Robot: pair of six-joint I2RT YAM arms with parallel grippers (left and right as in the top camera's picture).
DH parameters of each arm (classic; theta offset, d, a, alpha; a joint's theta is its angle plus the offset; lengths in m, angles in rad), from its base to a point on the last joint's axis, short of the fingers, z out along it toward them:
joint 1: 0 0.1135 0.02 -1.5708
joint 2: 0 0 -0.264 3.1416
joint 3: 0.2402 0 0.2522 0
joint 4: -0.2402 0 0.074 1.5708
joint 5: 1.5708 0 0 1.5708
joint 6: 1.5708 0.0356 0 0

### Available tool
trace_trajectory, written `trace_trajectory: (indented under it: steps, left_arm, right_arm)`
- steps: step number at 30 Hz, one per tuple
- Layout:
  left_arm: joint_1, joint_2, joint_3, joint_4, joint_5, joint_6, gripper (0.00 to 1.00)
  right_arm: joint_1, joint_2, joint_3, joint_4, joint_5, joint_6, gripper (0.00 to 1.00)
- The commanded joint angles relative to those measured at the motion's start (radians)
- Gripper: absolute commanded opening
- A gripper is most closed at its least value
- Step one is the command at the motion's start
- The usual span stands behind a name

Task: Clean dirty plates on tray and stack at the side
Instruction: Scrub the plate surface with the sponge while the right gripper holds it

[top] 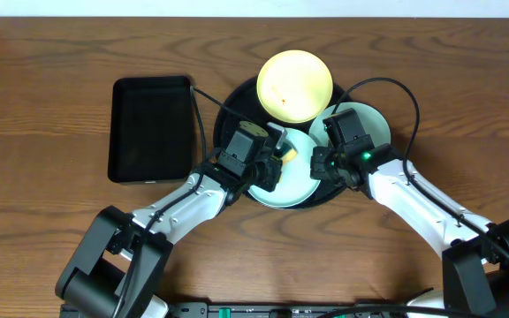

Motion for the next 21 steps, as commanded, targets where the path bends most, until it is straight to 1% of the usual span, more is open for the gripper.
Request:
trace_trajectory:
  steps: [1,5,10,16,21]
  left_arm:
    - [-0.001,-0.002,-0.010,-0.010,-0.037,0.020,0.07]
    - [-0.001,-0.002,-0.010,-0.061,-0.038,0.021,0.07]
    - [-0.001,-0.002,-0.010,-0.098,-0.039,0.051,0.07]
    - [-0.001,-0.002,-0.010,-0.114,-0.139,0.050,0.07]
    - [-0.001,-0.002,-0.010,-0.117,-0.143,0.050,0.07]
  right_arm:
    - [0.022,0.029,0.008,0.017,0.016,0.023,0.01]
    - [0.021,0.065,0.008,0.036,0.016,0.023,0.01]
    - [0.021,0.072,0.008,0.039,0.016,0.023,0.01]
    - [0.021,0.072,0.008,0.039,0.016,0.023,0.01]
    - [0.028,0.072,0.008,0.039,0.016,0.023,0.01]
